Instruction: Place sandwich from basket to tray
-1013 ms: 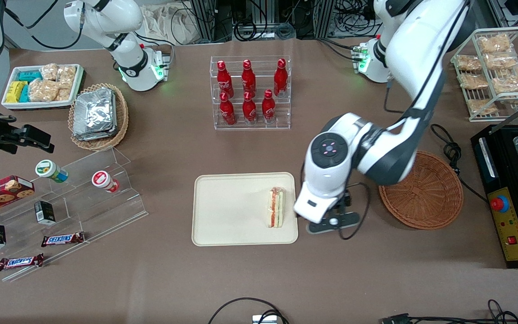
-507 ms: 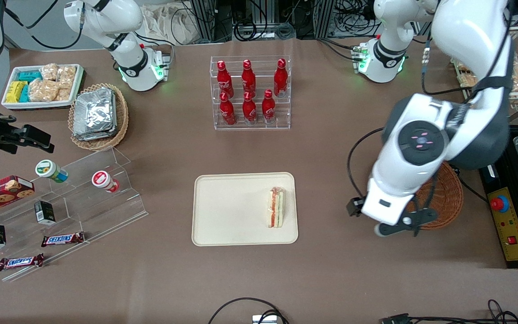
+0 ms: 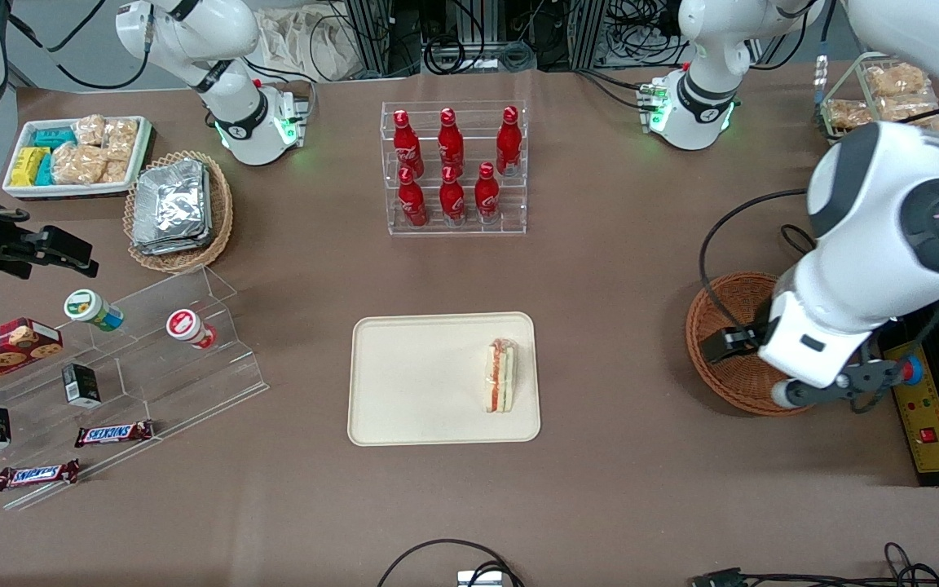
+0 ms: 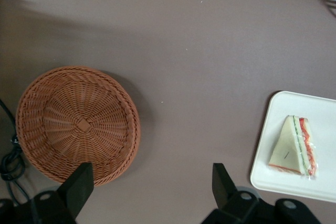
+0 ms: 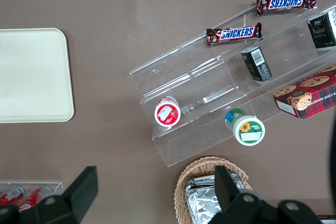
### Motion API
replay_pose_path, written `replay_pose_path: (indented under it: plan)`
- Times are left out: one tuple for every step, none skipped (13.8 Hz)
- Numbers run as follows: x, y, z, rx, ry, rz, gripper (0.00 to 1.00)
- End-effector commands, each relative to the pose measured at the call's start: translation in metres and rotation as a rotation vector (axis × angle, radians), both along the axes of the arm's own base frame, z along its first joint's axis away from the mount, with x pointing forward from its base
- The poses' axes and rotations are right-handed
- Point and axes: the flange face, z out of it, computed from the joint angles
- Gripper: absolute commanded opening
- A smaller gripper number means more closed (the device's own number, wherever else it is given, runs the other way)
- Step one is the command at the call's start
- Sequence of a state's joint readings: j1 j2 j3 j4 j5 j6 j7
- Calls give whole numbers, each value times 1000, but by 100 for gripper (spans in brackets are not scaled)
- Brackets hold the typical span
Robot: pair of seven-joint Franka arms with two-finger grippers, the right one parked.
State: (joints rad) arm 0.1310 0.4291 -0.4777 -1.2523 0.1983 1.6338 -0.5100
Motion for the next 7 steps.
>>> replay_pose_path:
  plan:
    - [-20,23,15,-14,15,-42,100]
    - [-24,41,18,-24,18,-48,100]
    - [-30,56,23,-37,21,-72,100]
    - [-38,71,29,-39,19,-102,100]
    - [-47,83,38,-32,12,-128,100]
    - [-54,92,43,-23,13,-155,100]
    - [-64,102,51,-14,16,-182,100]
